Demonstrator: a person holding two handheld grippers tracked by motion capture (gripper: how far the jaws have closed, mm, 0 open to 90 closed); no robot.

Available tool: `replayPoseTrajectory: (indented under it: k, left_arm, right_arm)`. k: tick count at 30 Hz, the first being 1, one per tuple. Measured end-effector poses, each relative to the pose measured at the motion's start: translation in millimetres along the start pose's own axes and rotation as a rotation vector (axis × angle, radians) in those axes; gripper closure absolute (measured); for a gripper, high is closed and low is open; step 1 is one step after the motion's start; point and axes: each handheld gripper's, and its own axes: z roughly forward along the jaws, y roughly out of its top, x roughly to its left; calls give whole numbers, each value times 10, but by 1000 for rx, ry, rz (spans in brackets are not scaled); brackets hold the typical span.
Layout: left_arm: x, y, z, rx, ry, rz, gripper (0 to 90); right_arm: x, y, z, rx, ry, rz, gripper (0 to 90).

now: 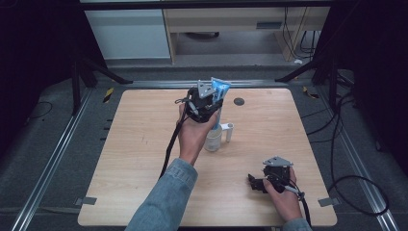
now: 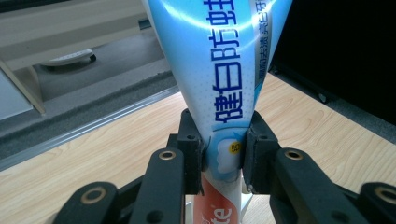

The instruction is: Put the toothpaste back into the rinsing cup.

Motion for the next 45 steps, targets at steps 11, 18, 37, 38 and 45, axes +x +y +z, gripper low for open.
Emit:
replayPoseTrajectory:
  k: [11, 18, 37, 38, 45]
  left_arm:
    - [23, -123, 85, -3, 6, 0, 719]
    - [11, -181, 115, 4, 2, 1, 718]
    - [-17, -299, 166, -2, 4, 12, 718]
    - [-20, -306, 168, -2, 5, 9, 718]
    - [-12, -334, 175, -4, 11, 10, 718]
  right_arm:
    - [-1, 0, 0, 0, -1, 0, 4]
    - [1, 0, 0, -1, 0, 2, 4]
    - [-1, -1, 1, -2, 0, -1, 4]
    - [-1, -1, 1, -2, 1, -1, 4]
    - [-1, -1, 1, -2, 1, -1, 4]
